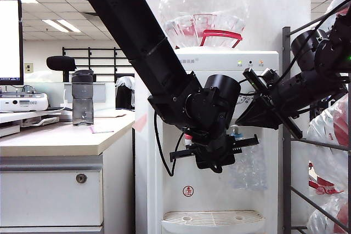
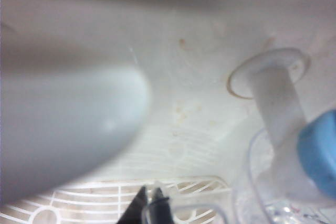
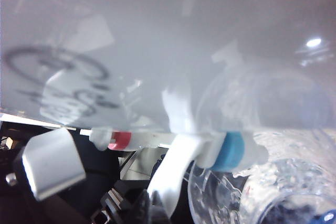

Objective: Pick up the plastic mug from the left desk, go to the cold water outlet of the water dispenser, press the vertical switch to get some water, then put the mug back on the desk.

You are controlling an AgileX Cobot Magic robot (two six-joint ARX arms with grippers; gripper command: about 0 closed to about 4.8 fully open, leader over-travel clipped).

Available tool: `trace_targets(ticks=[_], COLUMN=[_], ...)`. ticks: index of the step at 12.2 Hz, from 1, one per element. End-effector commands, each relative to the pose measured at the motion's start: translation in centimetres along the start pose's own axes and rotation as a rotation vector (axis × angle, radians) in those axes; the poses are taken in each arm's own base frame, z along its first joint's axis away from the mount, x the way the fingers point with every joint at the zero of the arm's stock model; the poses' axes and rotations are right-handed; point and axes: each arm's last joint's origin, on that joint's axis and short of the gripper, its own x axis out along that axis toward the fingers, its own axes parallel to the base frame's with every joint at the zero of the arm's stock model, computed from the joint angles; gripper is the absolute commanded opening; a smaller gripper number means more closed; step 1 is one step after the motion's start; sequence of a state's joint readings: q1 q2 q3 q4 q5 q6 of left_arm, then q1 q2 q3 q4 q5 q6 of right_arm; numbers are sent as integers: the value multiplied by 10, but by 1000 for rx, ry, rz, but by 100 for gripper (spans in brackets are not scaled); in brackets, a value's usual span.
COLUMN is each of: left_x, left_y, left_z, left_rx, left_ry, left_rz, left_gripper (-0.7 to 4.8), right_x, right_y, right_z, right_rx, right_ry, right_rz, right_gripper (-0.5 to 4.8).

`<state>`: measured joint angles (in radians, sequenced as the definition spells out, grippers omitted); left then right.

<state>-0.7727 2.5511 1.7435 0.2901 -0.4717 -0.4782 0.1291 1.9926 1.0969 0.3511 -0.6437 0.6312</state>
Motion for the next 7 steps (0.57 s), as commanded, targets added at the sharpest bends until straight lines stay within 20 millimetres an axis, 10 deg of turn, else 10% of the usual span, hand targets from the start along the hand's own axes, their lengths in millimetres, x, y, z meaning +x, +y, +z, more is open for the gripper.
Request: trace_targets(ticks=[1, 7], left_x=[-4, -4], left_y=[-8, -8], left_z=[13, 13], left_rx=[-37, -37], left_ry=[-63, -64], left_rz=[-47, -44], left_gripper=[-7, -7], right_x=[3, 3], right_y=[4, 9], right_z=[2, 1], right_rx=[-22, -84], right_ry=[-8, 15], right_rz=[9, 53], right_gripper=[-5, -5])
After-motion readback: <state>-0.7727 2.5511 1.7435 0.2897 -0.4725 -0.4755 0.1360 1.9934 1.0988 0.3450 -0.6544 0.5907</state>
